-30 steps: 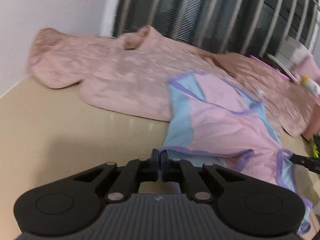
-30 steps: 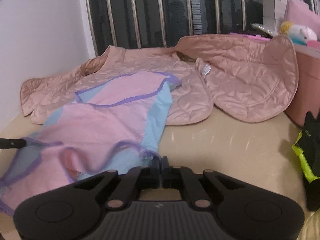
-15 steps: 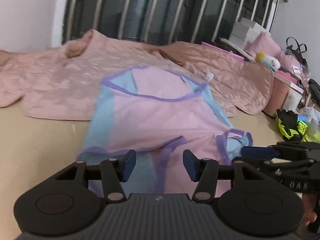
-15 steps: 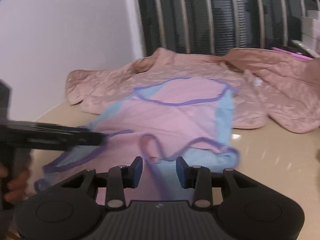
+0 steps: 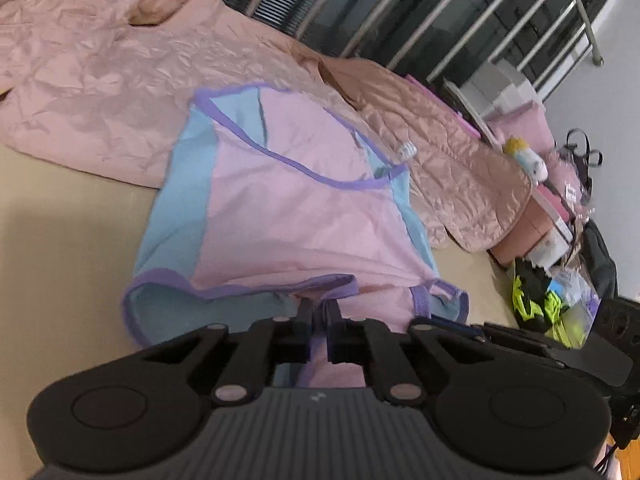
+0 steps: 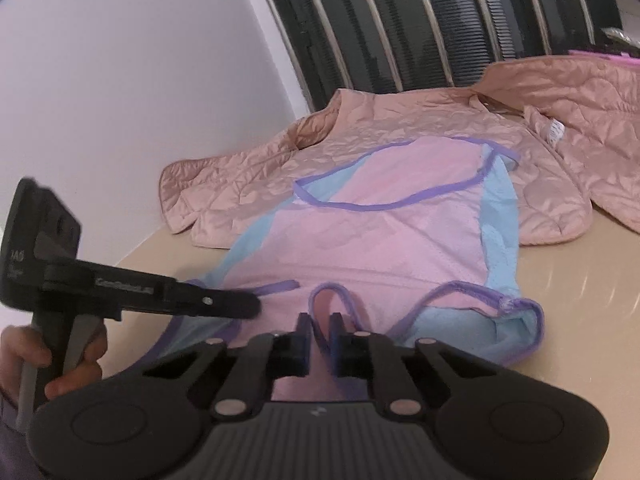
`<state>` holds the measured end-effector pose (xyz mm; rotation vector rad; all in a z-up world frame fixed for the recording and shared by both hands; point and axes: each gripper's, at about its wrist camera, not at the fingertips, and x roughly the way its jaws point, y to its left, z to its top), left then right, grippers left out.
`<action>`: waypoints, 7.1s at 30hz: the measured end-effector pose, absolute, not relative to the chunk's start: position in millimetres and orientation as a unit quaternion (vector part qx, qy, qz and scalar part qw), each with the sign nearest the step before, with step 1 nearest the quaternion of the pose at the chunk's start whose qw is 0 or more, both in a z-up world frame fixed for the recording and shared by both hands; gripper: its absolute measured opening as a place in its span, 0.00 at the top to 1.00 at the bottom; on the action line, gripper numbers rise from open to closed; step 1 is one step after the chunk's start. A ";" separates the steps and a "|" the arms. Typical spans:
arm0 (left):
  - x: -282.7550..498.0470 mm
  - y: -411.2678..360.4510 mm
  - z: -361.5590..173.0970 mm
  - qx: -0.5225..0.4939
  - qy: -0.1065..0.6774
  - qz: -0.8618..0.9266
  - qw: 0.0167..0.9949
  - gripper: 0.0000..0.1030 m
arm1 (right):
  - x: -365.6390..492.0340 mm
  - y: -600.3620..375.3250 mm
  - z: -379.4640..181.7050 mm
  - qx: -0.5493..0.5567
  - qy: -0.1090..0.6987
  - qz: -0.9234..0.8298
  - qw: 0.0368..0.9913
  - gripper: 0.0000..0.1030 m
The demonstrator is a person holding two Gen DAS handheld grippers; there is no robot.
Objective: Fold clothes
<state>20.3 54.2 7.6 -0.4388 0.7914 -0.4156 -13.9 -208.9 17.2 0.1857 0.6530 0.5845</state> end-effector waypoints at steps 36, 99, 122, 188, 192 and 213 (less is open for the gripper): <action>-27.3 63.0 15.4 -0.269 0.296 -0.269 0.876 0.97 | -52.6 -229.4 26.2 0.088 0.278 0.323 0.900 0.95; -143.6 93.2 22.9 -0.116 0.313 -0.074 0.940 0.49 | -155.3 -248.4 31.8 -0.041 0.250 0.278 0.927 0.61; -161.8 42.5 13.1 -0.005 0.310 -0.119 0.943 0.98 | -166.0 -250.7 10.3 -0.067 0.262 0.280 0.921 0.94; -141.2 188.2 31.6 -0.069 0.283 0.127 0.948 0.44 | -124.5 -233.3 9.8 -0.023 0.265 0.201 0.943 0.55; -114.8 186.3 21.6 -0.034 0.302 0.152 0.941 0.45 | -132.8 -228.3 12.8 -0.030 0.257 0.194 0.946 0.55; -120.8 142.4 76.9 -0.027 0.274 0.002 0.961 0.56 | -101.2 -249.7 50.2 0.008 0.254 0.164 0.953 0.62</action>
